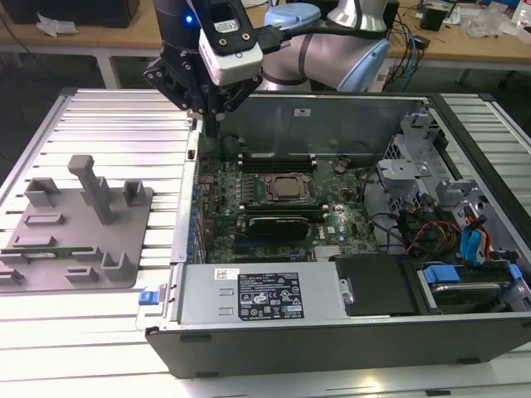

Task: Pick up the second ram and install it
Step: 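Reach for the second ram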

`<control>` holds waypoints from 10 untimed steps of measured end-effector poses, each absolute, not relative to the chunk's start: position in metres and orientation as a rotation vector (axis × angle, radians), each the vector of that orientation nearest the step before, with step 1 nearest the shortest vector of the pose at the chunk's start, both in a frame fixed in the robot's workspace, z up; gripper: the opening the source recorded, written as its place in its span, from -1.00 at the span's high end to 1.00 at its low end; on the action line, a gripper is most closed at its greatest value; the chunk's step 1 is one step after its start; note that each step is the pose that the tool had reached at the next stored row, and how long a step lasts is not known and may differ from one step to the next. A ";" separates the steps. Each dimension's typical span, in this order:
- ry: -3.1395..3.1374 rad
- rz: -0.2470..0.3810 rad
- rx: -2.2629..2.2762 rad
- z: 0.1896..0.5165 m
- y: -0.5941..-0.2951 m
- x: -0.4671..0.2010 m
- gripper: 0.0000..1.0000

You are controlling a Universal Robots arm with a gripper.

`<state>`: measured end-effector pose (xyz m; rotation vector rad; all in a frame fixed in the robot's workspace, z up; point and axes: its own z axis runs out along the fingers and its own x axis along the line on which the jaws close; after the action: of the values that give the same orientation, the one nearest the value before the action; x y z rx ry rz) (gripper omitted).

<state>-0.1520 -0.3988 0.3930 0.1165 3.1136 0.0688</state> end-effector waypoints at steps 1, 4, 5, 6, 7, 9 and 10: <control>3.114 0.069 0.116 0.393 -0.399 -0.153 0.84; 3.114 0.069 0.117 0.393 -0.399 -0.157 0.84; 3.114 0.069 0.117 0.393 -0.399 -0.160 0.84; 3.114 0.069 0.117 0.393 -0.399 -0.163 0.84; 3.114 0.069 0.117 0.393 -0.399 -0.166 0.84; 3.114 0.069 0.116 0.393 -0.399 -0.170 0.84; 3.114 0.069 0.117 0.393 -0.399 -0.172 0.84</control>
<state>-0.1722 -0.3988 0.3926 0.1165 3.1137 0.0688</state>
